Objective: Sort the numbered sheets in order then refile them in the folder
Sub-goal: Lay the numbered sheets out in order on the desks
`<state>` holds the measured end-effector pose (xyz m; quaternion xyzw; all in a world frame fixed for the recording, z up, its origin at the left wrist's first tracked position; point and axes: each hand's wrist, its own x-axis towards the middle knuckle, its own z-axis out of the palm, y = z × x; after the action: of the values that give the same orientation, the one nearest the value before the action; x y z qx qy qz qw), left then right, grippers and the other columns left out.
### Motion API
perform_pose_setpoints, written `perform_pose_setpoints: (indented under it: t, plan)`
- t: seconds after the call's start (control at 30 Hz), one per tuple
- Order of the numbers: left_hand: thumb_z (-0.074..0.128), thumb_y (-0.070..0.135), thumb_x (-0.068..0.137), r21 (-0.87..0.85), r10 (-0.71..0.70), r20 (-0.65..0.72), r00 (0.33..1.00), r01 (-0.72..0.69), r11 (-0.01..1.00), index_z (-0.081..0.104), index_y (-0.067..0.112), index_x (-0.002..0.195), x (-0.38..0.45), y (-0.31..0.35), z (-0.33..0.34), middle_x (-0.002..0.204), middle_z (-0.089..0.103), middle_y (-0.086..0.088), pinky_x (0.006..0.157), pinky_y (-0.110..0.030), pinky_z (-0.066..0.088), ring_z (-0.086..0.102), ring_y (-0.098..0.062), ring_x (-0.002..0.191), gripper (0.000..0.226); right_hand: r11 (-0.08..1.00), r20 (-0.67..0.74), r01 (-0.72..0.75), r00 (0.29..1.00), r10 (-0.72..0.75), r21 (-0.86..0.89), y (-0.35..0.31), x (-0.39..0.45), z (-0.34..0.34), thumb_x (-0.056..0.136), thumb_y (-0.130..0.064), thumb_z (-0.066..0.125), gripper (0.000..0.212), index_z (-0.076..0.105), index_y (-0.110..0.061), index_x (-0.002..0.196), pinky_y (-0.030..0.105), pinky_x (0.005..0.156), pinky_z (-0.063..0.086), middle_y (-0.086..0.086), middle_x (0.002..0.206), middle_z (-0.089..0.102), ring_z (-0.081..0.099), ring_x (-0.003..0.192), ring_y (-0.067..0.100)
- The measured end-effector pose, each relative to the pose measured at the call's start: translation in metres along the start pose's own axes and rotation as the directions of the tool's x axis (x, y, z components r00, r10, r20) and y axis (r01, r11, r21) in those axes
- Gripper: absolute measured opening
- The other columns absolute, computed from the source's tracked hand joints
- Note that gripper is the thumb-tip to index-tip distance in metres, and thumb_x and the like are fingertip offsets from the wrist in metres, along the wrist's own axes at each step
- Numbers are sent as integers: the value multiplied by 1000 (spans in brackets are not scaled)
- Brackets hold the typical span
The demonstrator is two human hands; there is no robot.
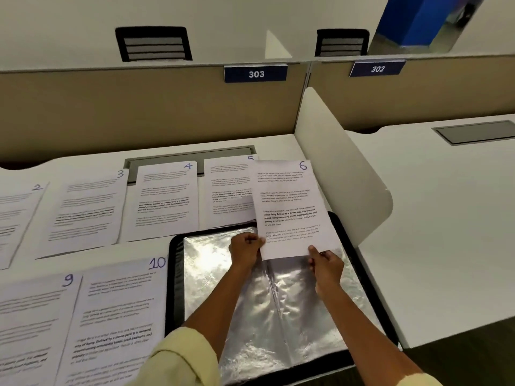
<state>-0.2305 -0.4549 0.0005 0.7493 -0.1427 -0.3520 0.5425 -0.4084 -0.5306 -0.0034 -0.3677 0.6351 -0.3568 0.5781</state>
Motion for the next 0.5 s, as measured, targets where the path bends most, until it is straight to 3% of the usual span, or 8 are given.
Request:
perform_pose_setpoints:
  t: [0.2, 0.3, 0.33, 0.4, 0.5]
  plan:
    - [72, 11, 85, 104, 82, -18, 997, -79, 991, 73, 14, 87, 36, 28, 22, 83, 74, -8, 74, -40, 59, 69, -22, 73, 4, 1000, -7, 7, 1000, -8, -9, -31, 52, 28, 92, -13, 70, 20, 68, -2, 74, 36, 68, 57, 7, 64, 71, 67, 60, 21]
    - [65, 11, 91, 343, 274, -48, 960, -242, 907, 72, 5, 103, 53, 35, 24, 102, 73, -11, 82, -18, 44, 67, -24, 95, 15, 1000, -9, 5, 1000, -5, 6, -43, 74, 41, 95, -10, 65, 20, 66, 1, 78, 33, 63, 58, 7, 64, 69, 66, 56, 18]
    - [65, 13, 92, 386, 310, -35, 950, -273, 881, 70, 3, 110, 59, 35, 23, 112, 70, -13, 88, -17, 40, 64, -26, 106, 21, 1000, -15, 7, 1000, -6, 12, -46, 81, 46, 95, -9, 64, 20, 65, 1, 79, 29, 58, 57, 6, 64, 69, 65, 53, 15]
    - [60, 24, 96, 476, 299, 37, 953, -280, 833, 61, 5, 127, 69, 31, 20, 137, 55, -14, 108, -27, 32, 46, -28, 131, 36, 1000, -22, -3, 1000, 3, 26, -50, 93, 53, 96, -9, 63, 20, 63, -1, 78, 29, 51, 57, 7, 64, 69, 64, 48, 13]
    - [30, 63, 93, 725, 266, 136, 954, -279, 630, 42, 10, 146, 85, 22, 12, 161, 21, -13, 120, -43, 11, 12, -31, 149, 75, 997, -7, -50, 999, 51, 64, -51, 110, 65, 97, -8, 61, 25, 59, -3, 72, 43, 65, 60, 11, 65, 68, 62, 49, 20]
